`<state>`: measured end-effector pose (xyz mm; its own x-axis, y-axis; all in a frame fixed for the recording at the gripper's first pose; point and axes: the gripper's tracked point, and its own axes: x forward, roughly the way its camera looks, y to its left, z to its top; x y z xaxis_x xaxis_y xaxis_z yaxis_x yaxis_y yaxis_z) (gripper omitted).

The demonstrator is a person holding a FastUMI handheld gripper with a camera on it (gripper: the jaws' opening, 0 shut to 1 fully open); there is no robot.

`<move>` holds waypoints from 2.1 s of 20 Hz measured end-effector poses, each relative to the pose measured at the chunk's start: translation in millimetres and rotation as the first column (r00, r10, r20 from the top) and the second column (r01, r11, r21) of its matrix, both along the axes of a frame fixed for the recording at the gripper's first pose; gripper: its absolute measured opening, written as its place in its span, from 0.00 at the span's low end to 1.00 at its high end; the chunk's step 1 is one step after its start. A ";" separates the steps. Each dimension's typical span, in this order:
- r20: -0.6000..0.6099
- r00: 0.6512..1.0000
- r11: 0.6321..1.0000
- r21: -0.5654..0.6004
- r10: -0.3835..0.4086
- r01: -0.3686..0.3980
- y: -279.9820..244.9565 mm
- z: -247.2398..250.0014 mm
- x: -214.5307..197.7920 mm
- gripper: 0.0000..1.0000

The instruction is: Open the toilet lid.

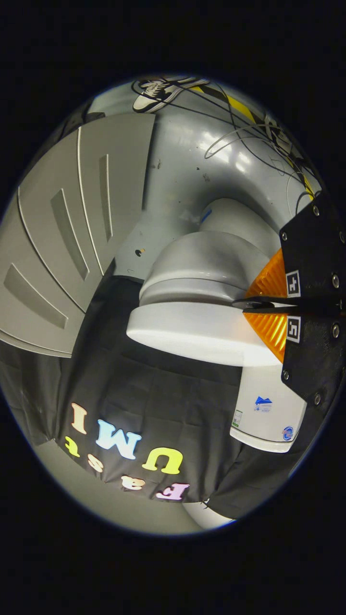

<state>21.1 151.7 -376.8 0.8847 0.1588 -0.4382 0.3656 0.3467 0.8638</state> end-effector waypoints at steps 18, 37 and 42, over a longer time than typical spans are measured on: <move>-0.058 0.987 0.872 -0.463 0.150 -0.160 27.9 125.4 7.1 0.00; -0.066 0.989 0.678 -0.722 0.133 -0.139 75.9 194.8 14.1 0.00; -0.045 0.987 0.637 -0.759 0.154 -0.134 92.7 210.4 17.0 0.00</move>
